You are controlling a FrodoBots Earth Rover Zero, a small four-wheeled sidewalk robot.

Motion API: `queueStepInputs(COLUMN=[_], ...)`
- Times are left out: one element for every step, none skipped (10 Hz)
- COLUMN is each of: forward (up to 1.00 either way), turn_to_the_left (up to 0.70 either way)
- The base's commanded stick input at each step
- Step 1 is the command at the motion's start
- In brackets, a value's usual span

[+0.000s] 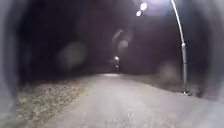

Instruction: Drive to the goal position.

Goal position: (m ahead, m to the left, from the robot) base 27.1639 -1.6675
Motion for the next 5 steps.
queueStepInputs(forward=[1.0, 1.0, 1.0, 1.0, 1.0], turn_to_the_left=[0.03, 0.03, 0.03, 0.1, 0.21])
